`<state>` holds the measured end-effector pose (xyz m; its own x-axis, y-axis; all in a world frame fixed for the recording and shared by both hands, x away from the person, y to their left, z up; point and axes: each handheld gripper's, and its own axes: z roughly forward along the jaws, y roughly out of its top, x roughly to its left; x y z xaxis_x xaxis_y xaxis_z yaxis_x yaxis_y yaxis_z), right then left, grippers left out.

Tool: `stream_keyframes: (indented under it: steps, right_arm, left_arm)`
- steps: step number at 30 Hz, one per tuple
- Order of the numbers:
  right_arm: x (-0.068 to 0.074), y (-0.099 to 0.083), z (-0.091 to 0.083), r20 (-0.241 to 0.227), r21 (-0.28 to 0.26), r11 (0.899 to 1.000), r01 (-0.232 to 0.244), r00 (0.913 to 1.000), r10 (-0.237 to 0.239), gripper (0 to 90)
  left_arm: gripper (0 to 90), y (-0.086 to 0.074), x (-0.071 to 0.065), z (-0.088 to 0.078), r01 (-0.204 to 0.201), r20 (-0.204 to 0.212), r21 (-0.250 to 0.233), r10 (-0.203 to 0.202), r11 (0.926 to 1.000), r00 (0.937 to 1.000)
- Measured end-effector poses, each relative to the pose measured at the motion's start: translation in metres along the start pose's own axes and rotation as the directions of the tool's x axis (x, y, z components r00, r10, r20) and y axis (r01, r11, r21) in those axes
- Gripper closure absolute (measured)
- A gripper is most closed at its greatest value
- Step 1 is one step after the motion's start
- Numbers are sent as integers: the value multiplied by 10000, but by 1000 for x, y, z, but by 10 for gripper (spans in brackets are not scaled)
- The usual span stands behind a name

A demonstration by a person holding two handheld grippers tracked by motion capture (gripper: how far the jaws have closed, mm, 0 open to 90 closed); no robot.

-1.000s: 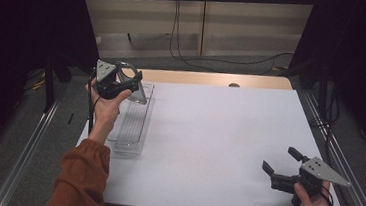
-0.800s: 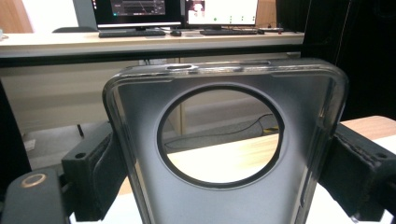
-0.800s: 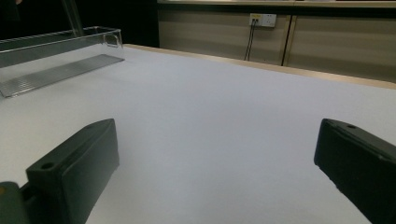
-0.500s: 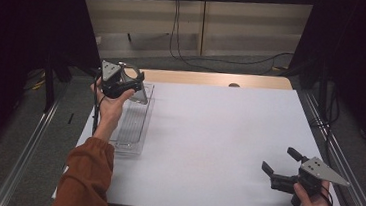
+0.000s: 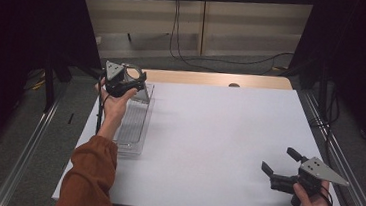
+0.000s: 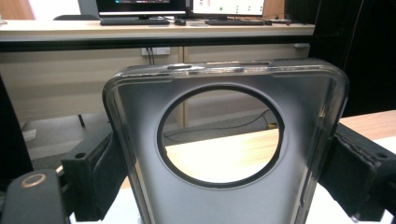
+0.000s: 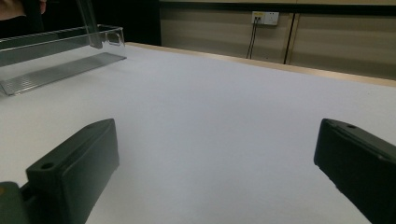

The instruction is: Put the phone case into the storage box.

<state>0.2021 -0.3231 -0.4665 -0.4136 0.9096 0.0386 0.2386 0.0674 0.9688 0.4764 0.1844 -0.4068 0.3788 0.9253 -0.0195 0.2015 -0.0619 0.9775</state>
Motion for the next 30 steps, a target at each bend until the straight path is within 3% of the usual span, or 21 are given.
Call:
stream_keyframes:
  steps: [5,11,16,18,20,22,29,30]
  right_arm:
    - [0,0,0,-29,-15,10000,7,10000,-7,0]
    - [0,0,0,-62,10,10000,-9,10000,9,0]
    - [0,-1,0,-62,14,10000,-14,10000,14,0]
    - [0,-1,0,-107,41,10000,-20,9999,20,0]
    - [0,-1,0,-100,45,10000,0,10000,0,0]
    - [0,-1,0,-81,15,10000,-22,10000,22,0]
    - [0,-1,0,-137,48,10000,-34,9999,34,0]
    - [0,-1,0,-107,44,10000,-47,9999,47,0]
  left_arm:
    - [113,-1,-2,9,-112,2,52,112,9999,9999]
    - [113,-5,1,18,155,-143,85,-154,9998,9998]
    - [113,-8,6,23,22,-258,209,-16,9998,9997]
    - [113,-8,7,25,212,-295,98,-209,9997,9993]
    - [113,-9,8,27,63,-437,280,-50,9996,9990]
    - [113,-10,7,29,177,-272,198,-171,9996,9995]
    - [113,-11,5,35,-120,-334,270,129,9996,9994]
    - [112,-12,5,37,3,-356,235,6,9997,9994]
